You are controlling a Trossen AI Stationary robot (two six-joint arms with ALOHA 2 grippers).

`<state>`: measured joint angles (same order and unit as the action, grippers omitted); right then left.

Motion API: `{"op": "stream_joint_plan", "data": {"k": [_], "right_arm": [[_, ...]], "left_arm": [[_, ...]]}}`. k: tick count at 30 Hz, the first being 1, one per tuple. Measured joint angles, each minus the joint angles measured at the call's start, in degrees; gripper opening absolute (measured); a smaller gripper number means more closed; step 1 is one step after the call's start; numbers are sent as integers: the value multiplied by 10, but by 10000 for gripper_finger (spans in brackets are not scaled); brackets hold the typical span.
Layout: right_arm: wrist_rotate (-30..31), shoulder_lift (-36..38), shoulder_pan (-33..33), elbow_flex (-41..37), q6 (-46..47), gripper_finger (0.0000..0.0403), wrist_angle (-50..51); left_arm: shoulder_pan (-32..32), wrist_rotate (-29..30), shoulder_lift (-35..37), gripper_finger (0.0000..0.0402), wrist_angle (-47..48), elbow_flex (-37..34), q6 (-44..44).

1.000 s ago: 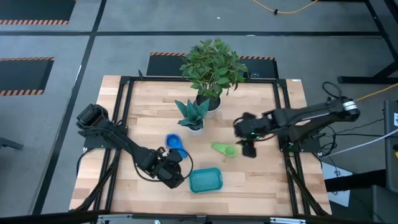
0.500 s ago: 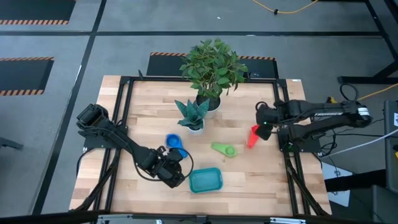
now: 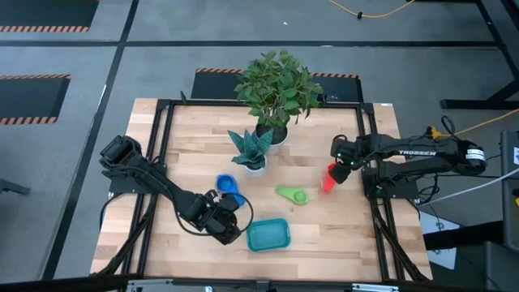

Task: Nest measuring cups in basket
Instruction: Stack the red measuring cup on top of the blue measuring cup

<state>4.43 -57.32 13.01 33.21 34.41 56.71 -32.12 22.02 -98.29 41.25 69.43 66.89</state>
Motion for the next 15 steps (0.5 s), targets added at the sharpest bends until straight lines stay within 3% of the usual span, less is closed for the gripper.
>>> {"op": "stream_joint_plan", "data": {"k": [15], "right_arm": [[5,0,46,-79,-4,152,-87]], "left_arm": [[0,0,0,85,0,0,-1]]}}
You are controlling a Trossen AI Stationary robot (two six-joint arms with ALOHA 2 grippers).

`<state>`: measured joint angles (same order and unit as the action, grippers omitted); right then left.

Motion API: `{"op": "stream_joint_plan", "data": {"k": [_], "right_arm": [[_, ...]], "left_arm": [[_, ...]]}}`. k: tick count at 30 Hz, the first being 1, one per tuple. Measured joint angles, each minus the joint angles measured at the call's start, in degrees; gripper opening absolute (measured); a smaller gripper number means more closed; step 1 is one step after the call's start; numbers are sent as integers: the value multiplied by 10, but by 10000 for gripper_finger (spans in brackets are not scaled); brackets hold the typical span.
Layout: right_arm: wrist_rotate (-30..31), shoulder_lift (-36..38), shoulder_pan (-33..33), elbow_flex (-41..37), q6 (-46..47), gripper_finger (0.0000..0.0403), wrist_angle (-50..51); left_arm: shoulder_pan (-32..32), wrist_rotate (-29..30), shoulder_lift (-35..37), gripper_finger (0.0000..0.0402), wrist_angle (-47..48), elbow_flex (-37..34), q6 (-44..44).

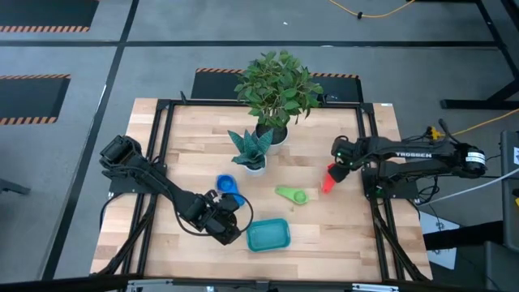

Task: Nest measuring cups in basket
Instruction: Stack the red measuring cup on top of the blue measuring cup

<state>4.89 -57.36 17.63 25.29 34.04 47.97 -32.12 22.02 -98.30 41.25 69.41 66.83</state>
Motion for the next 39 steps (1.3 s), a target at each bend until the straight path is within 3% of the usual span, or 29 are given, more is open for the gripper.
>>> {"op": "stream_joint_plan", "data": {"k": [14,19,26,39], "right_arm": [[0,0,0,-29,2,148,-49],[0,0,0,-29,2,111,-49],[0,0,0,-29,0,18,-50],[-82,0,-1,4,-46,11,-47]], "left_arm": [[0,0,0,85,0,0,0],[0,0,0,85,0,0,0],[0,0,0,85,0,0,0],[0,0,0,85,-15,0,1]]}}
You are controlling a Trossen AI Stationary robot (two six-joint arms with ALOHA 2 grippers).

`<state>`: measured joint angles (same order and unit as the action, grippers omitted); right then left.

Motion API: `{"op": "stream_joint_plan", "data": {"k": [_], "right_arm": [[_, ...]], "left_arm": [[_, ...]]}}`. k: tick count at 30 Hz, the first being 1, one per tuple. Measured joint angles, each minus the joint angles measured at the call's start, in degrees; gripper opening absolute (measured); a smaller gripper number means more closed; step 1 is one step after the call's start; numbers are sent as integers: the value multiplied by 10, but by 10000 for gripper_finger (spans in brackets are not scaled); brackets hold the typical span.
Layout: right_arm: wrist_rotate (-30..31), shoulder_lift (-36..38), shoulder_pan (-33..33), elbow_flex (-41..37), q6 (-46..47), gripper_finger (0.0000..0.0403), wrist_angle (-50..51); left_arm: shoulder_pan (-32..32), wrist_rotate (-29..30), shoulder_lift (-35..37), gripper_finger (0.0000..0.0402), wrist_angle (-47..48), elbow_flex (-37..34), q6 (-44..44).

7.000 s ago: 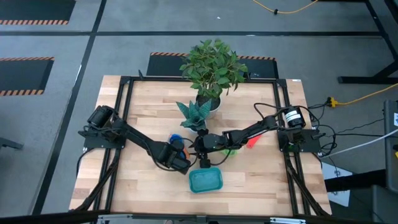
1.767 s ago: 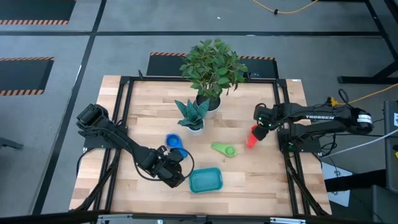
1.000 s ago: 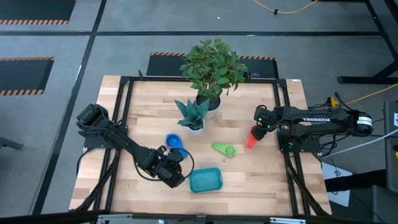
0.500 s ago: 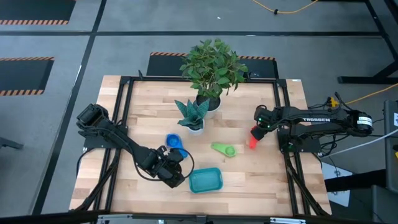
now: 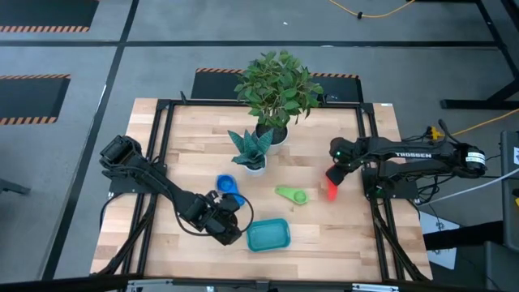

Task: Nest measuring cups in basket
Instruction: Stack the red measuring cup on top of the blue measuring cup

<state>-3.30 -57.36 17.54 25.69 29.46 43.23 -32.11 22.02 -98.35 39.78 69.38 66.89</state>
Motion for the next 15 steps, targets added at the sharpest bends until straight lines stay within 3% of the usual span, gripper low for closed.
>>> {"op": "stream_joint_plan", "data": {"k": [10,15], "right_arm": [[-25,0,-55,124,0,12,-3],[2,0,-114,174,12,14,-65]], "left_arm": [[0,0,0,85,-24,0,0],[1,0,0,85,-52,0,0]]}}
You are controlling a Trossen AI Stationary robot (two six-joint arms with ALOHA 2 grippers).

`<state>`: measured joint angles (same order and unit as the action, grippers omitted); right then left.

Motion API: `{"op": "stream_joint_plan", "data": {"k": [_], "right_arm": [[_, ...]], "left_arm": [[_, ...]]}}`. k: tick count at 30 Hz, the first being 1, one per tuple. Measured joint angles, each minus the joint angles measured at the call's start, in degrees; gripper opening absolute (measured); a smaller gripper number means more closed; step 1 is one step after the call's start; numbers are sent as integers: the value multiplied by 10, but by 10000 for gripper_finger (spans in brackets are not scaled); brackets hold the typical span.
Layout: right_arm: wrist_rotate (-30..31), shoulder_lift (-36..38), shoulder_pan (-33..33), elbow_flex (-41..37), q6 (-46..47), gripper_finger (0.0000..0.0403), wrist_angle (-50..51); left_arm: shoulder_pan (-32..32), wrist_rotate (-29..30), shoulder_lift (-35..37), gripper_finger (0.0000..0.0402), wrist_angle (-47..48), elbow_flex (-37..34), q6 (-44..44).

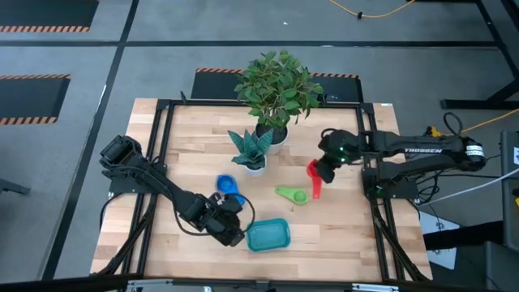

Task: Nest measuring cups in basket
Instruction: Stack the red measuring cup on top of the blue measuring cup

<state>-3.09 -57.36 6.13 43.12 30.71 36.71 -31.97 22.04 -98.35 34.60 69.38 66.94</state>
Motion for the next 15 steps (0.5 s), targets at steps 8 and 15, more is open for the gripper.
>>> {"op": "stream_joint_plan", "data": {"k": [8,15], "right_arm": [[103,-27,-86,23,-44,14,-196],[111,-91,-125,23,-116,15,-320]], "left_arm": [[13,0,0,85,-87,0,0],[23,0,0,85,-142,0,-1]]}}
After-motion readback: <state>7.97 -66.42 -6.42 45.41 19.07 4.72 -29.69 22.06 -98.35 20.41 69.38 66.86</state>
